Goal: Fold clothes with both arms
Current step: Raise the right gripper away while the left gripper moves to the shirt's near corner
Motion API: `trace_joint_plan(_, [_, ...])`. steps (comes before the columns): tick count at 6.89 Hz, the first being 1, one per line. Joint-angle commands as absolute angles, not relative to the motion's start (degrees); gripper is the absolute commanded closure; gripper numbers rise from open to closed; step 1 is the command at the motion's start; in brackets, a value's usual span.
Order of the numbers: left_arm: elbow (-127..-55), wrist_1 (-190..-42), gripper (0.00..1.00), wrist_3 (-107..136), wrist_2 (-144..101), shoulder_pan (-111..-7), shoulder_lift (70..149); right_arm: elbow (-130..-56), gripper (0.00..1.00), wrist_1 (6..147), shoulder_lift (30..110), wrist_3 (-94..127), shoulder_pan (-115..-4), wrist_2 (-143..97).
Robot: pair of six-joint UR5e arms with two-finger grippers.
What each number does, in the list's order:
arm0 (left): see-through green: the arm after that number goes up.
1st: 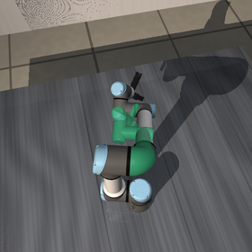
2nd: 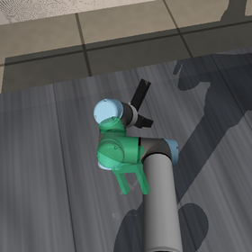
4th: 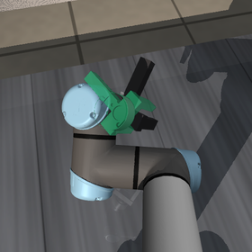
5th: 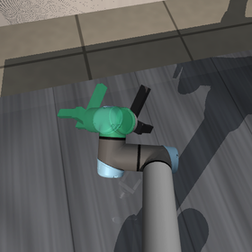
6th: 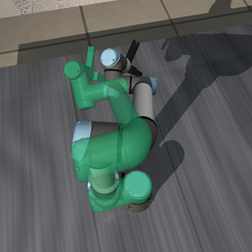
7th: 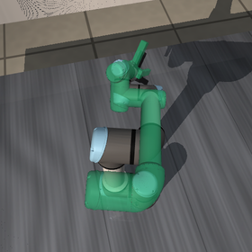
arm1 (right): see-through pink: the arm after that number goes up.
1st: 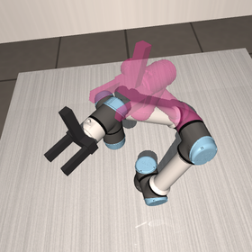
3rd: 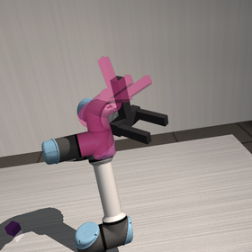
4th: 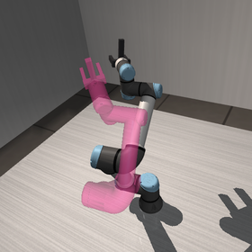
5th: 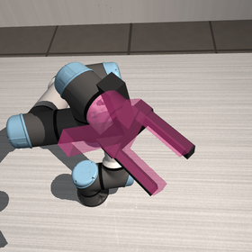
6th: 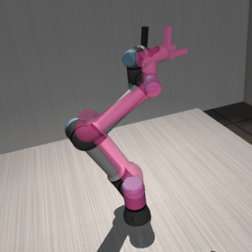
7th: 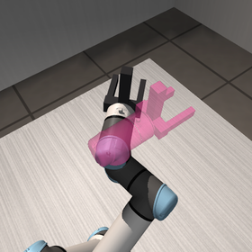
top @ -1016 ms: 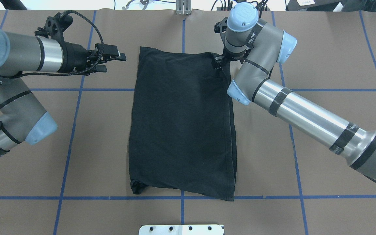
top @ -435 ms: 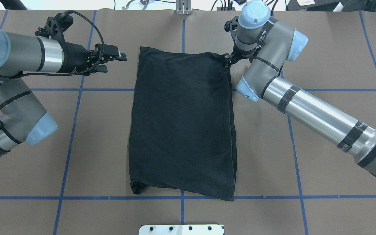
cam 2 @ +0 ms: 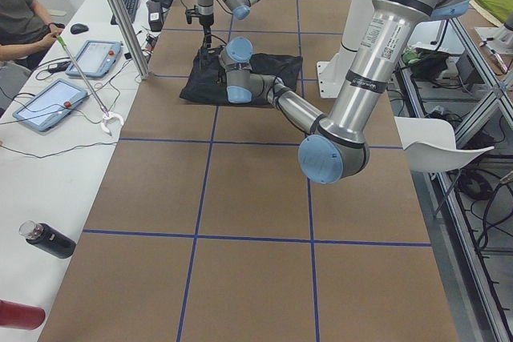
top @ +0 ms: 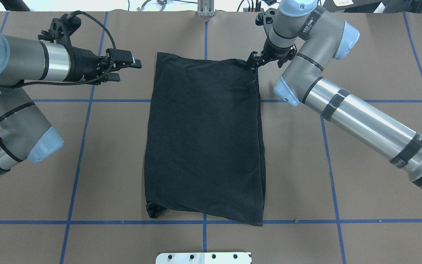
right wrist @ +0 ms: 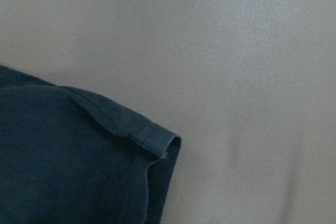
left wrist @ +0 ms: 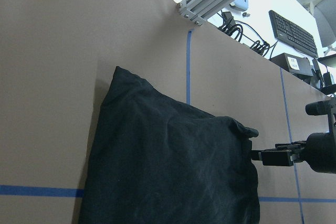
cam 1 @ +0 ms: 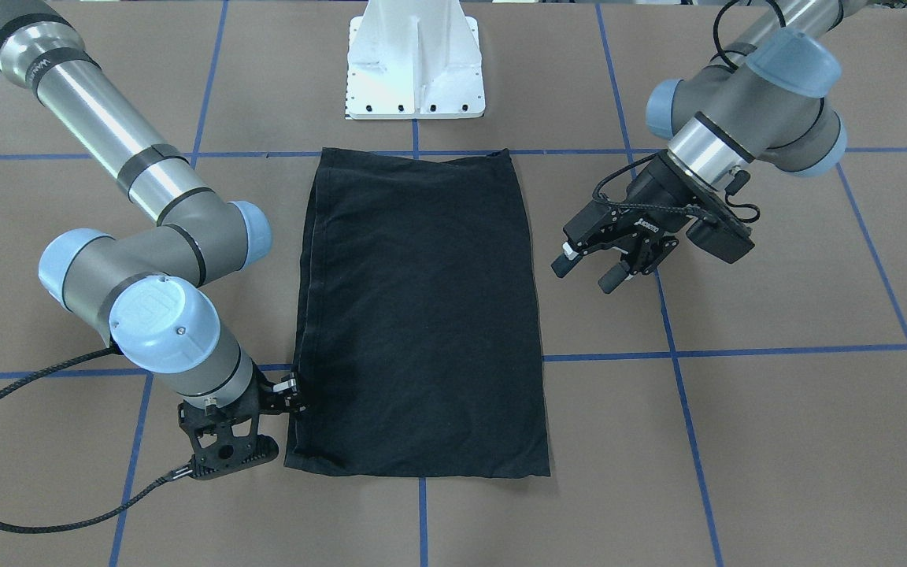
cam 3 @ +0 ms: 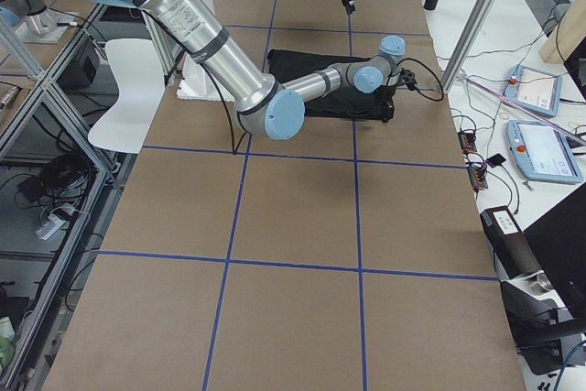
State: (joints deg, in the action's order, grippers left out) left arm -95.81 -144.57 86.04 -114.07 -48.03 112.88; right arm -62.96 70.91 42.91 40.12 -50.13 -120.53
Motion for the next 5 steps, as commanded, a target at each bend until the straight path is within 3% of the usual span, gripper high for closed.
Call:
trace_joint_plan(1, [-100.0,-143.5,0.00,90.3,-114.0,-46.7,108.5,-76.7,0.00,70.9,51.7,47.4,-50.5,-125.3])
trace_joint_plan(3, [-103.0,-146.5,0.00,99.9,-112.4,-39.6,106.4,-90.5,0.00,70.9,60.6,54.5,-50.5,-128.4])
trace_joint_plan(5, [-103.5,-153.2,0.00,106.4,-103.1,-28.0,102.8,-98.0,0.00,70.3,66.7,60.0,-50.2,-131.0])
